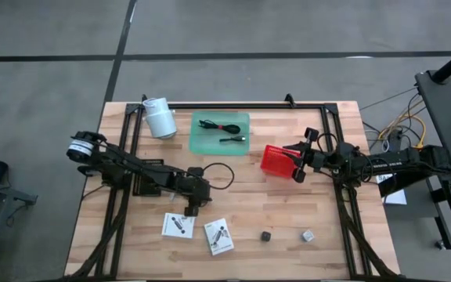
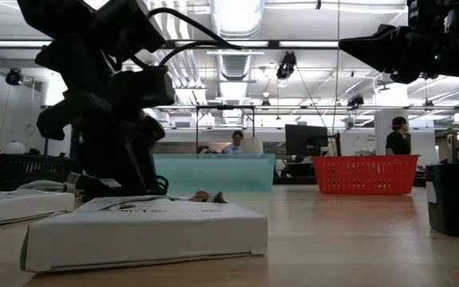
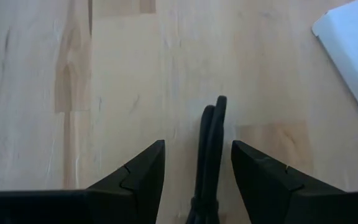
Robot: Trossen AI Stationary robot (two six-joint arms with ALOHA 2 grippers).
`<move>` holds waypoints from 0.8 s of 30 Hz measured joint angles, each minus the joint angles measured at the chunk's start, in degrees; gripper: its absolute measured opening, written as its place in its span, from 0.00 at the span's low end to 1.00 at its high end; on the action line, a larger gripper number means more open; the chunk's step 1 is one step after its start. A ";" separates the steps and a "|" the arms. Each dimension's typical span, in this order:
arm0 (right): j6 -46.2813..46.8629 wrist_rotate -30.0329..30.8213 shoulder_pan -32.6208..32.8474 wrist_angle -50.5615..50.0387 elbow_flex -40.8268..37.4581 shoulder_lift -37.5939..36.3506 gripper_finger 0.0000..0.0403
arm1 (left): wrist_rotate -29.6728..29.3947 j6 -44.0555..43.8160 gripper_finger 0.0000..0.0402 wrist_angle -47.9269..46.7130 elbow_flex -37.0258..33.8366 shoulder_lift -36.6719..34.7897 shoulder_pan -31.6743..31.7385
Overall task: Pick and place items into bin
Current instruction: Put the black charger cable into the blue bin
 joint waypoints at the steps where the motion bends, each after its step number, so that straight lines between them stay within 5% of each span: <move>1: -0.02 -0.01 0.00 0.00 0.00 0.00 0.15 | -0.02 0.02 0.42 0.04 -0.02 -0.04 0.01; 15: 0.00 -0.02 0.00 -0.02 0.00 0.00 0.14 | -0.02 2.03 0.40 0.05 -0.31 0.01 0.23; 24: -0.01 -0.02 0.00 -0.04 0.00 0.00 0.14 | 0.47 4.10 0.17 0.04 -0.31 0.02 0.57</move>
